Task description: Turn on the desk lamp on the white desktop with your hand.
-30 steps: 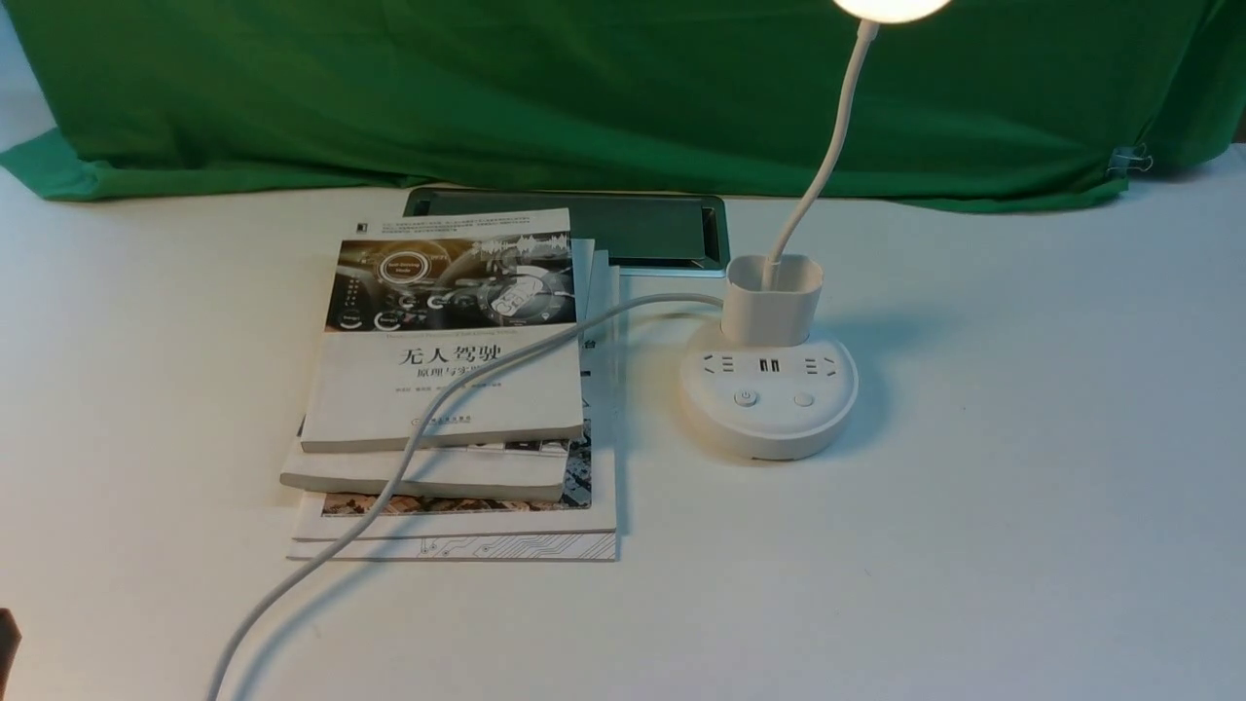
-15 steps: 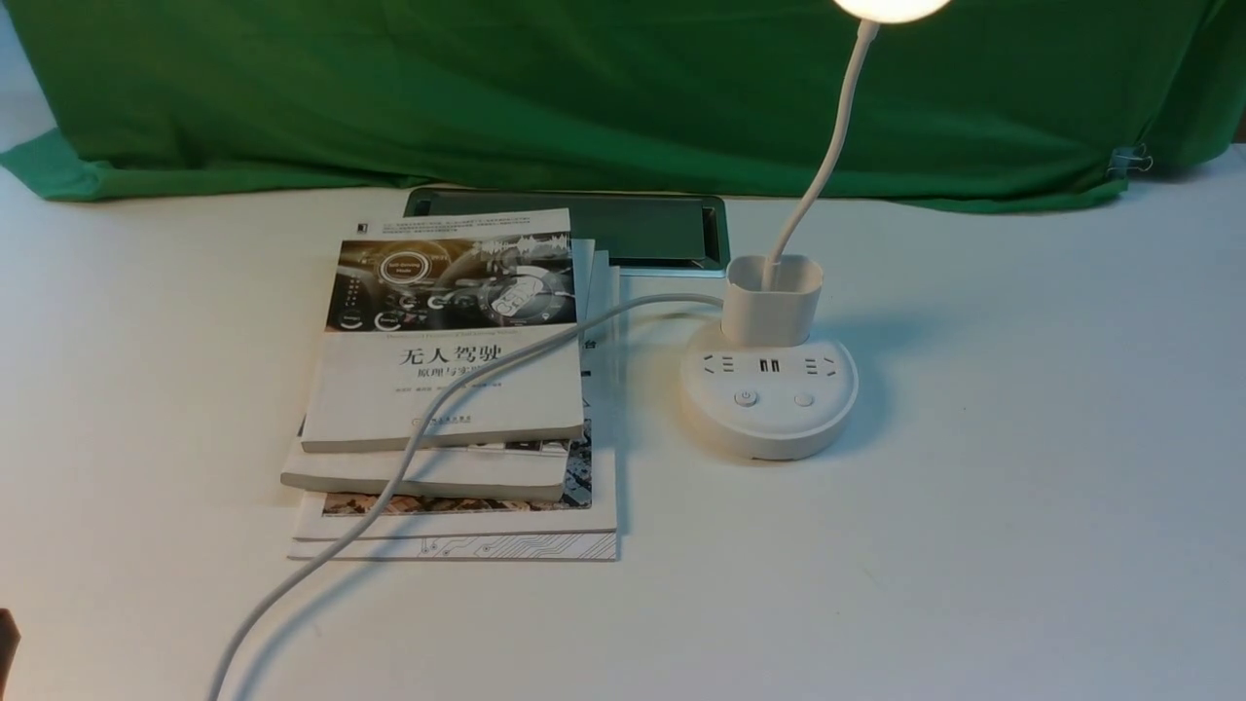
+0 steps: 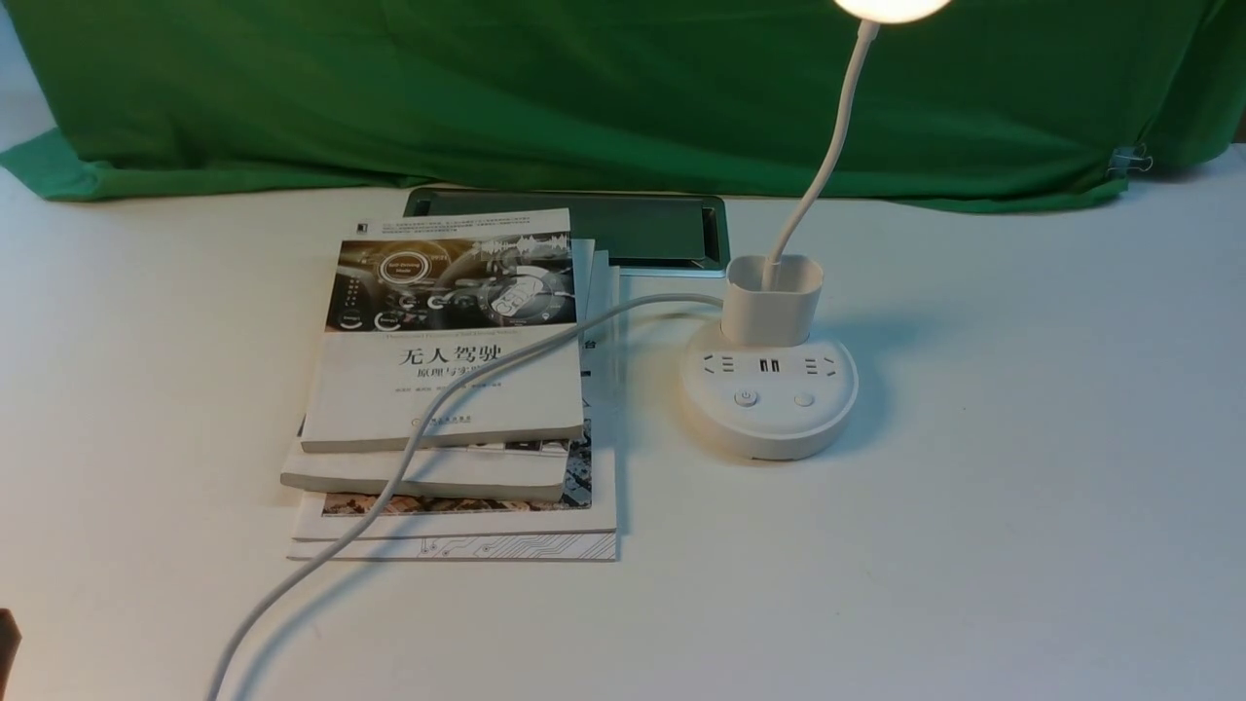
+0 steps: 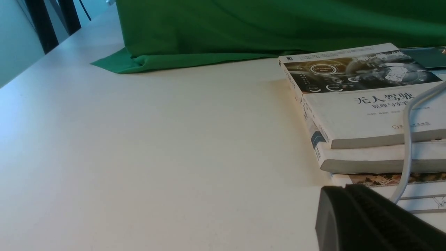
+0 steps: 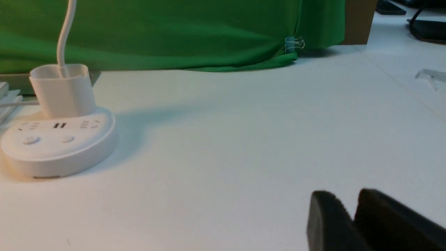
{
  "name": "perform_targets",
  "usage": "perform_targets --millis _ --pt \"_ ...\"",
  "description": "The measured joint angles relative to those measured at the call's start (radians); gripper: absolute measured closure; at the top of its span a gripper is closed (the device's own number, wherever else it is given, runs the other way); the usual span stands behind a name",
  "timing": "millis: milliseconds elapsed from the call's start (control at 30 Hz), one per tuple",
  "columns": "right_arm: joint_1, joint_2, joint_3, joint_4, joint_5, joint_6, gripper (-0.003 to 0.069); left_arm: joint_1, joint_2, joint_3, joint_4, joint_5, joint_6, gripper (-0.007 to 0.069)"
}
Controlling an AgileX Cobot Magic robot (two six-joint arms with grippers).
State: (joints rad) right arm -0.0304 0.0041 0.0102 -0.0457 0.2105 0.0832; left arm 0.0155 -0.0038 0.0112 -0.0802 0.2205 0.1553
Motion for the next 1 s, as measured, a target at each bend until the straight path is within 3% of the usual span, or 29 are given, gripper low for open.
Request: perform_targets --millis 1000 --pt "0.0 0.0 0.0 0.0 0.0 0.001 0.0421 0.0 0.0 0.0 0.0 0.0 0.0 0.0603"
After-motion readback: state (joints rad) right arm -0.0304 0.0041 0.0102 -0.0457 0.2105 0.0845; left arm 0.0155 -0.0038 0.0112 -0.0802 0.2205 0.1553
